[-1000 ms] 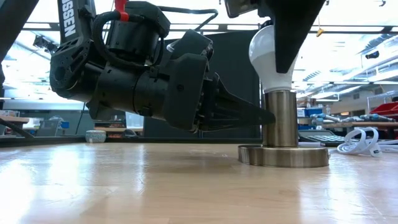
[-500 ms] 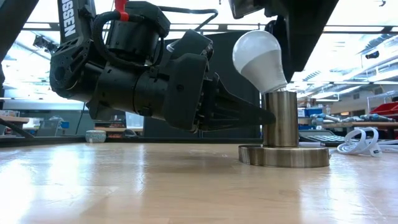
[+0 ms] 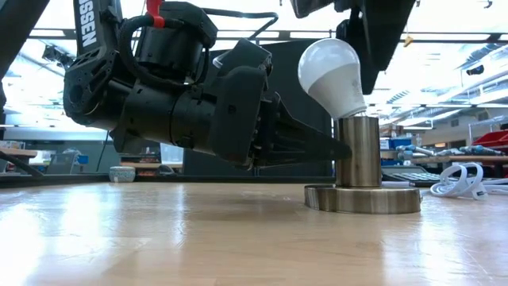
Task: Screw lightbulb
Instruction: Insert the lightbulb on the lamp
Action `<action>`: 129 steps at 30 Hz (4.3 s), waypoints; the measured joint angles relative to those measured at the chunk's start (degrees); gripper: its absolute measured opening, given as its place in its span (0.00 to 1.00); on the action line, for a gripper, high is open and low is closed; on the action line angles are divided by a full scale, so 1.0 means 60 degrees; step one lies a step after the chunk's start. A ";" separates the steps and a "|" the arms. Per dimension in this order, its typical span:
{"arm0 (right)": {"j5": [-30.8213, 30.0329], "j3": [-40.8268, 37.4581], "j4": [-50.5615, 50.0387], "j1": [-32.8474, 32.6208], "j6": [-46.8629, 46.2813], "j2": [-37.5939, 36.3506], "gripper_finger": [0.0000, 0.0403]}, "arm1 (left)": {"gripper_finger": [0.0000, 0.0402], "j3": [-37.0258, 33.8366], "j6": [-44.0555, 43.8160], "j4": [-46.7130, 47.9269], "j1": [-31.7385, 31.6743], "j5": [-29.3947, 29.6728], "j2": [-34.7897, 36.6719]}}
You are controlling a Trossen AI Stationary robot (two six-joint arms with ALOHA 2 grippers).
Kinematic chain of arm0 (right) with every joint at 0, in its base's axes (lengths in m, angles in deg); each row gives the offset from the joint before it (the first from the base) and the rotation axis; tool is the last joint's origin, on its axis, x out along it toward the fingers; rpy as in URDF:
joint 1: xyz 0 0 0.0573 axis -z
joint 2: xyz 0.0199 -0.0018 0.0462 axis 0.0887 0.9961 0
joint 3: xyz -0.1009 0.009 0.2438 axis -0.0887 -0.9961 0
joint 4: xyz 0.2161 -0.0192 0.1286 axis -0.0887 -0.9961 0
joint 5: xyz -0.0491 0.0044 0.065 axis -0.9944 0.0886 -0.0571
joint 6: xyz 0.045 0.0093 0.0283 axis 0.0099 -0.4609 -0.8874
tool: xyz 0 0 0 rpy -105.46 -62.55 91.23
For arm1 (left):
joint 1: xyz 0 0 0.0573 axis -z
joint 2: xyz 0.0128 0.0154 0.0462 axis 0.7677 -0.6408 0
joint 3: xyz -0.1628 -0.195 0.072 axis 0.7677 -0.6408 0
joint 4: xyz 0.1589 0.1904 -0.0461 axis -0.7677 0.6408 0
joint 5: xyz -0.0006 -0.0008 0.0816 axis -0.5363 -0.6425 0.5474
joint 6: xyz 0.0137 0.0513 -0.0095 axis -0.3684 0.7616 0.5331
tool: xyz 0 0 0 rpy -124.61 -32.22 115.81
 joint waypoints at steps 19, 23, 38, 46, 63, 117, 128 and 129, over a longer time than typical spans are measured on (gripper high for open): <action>0.0200 0.0599 -0.0513 0.0357 0.0478 0.0139 0.86 | 0.49 -0.0004 0.0376 0.0274 -0.0055 -0.0202 0.0011; 0.0171 0.0597 -0.0488 0.0358 0.0474 0.0139 0.86 | 0.49 -0.0004 0.0363 0.0302 -0.0055 -0.0185 0.0011; 0.0185 0.0595 0.0255 0.0259 0.0095 0.0139 0.86 | 0.53 -0.0004 0.0099 0.0127 -0.0055 -0.0178 0.0011; 0.0156 0.0581 0.0338 0.0301 0.0445 0.0727 0.86 | 0.55 -0.0004 0.0097 0.0171 -0.0051 -0.0175 0.0011; 0.0087 0.0592 0.0918 0.0518 0.0677 0.0930 0.86 | 0.55 -0.0004 0.0133 0.0206 -0.0055 -0.0174 0.0007; -0.2999 0.2424 -0.1651 -0.1219 -0.0768 0.0733 0.69 | 0.55 -0.0011 -0.0088 0.0420 -0.0055 -0.0677 0.0000; -0.3392 0.2420 -0.1260 -0.1288 -0.0805 0.0729 0.69 | 0.63 0.0170 -0.0304 0.0237 -0.0029 -0.0400 0.0000; -0.3410 0.2420 -0.1228 -0.1288 -0.0805 0.0729 0.69 | 0.65 0.0205 -0.0302 0.0216 -0.0004 -0.0394 0.0000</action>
